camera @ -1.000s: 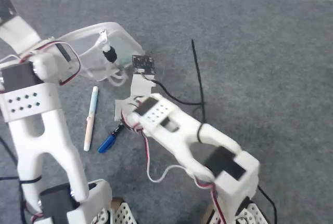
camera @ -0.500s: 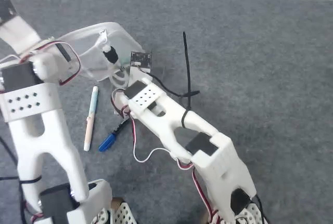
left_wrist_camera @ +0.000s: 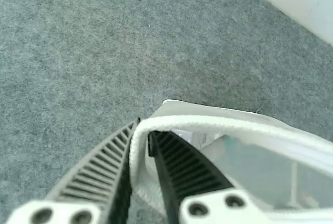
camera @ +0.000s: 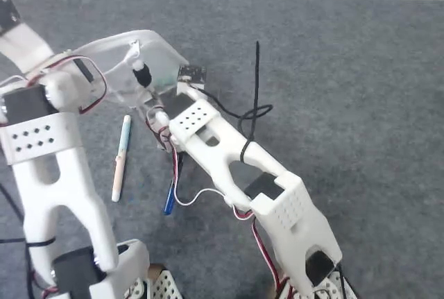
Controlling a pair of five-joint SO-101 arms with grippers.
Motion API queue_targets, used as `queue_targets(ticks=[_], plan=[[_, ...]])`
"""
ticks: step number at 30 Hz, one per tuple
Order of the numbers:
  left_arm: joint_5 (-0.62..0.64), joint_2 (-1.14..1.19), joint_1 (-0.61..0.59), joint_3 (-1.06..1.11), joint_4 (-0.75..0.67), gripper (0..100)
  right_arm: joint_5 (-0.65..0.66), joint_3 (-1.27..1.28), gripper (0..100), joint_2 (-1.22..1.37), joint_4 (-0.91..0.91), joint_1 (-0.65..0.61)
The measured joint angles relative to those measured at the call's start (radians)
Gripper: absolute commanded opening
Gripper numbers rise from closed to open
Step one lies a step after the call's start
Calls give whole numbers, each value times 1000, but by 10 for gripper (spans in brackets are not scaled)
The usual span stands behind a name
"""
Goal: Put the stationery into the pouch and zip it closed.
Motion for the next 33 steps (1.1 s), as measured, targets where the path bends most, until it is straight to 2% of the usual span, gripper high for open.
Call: queue_targets(ticks=[6,10,21,30,33], plan=[[0,0,-2,0,0,13,0,-184,6,0,238,0],[0,0,0,0,0,13,0,-258,6,0,333,0],[0,0,0,0,0,13,0,-253,6,-26,342,0],[-6,-2,38,0,0,13,2,-2,6,-339,344,0],[-6,-2,38,0,0,13,54,74,6,-434,344,0]])
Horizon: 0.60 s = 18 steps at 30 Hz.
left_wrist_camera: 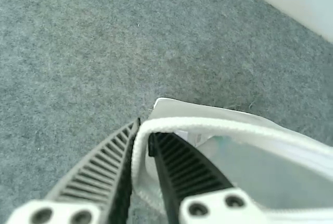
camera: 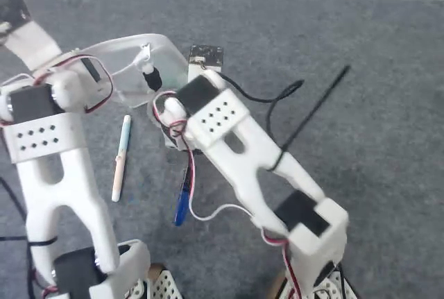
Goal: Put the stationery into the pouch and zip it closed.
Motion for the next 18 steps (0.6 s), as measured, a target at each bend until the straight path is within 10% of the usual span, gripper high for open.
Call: queue_targets(ticks=[18], plan=[[0,-11,75,18,0,13,242,302,6,-450,0,2]])
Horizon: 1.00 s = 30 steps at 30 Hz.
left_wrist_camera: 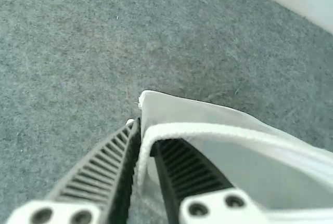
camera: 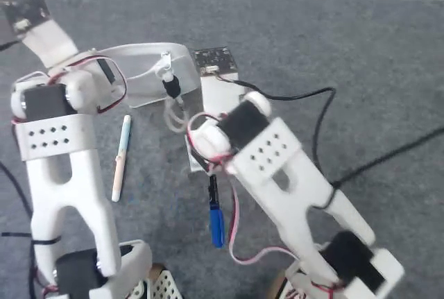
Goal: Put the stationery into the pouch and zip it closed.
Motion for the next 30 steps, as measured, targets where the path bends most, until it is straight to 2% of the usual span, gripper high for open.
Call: queue_targets(ticks=[3,7,22,30], plan=[[-3,0,21,0,0,13,3,58,6,-89,-14,2],[-5,0,44,0,0,13,3,186,6,-216,-140,2],[-6,3,48,0,0,13,2,713,6,-637,-884,2],[-6,3,48,0,0,13,2,881,6,-776,-1283,20]])
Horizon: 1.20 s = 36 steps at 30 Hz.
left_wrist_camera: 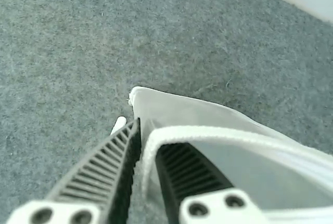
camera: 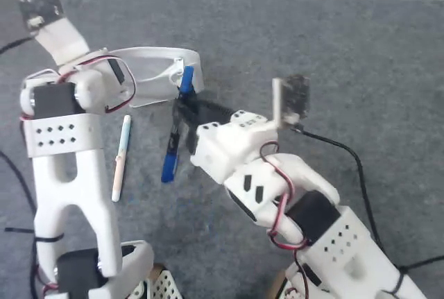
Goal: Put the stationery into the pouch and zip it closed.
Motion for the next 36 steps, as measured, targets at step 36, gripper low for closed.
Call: queue_targets(ticks=[36], plan=[[-2,-5,6,15,0,13,528,11,12,700,-1097,147]])
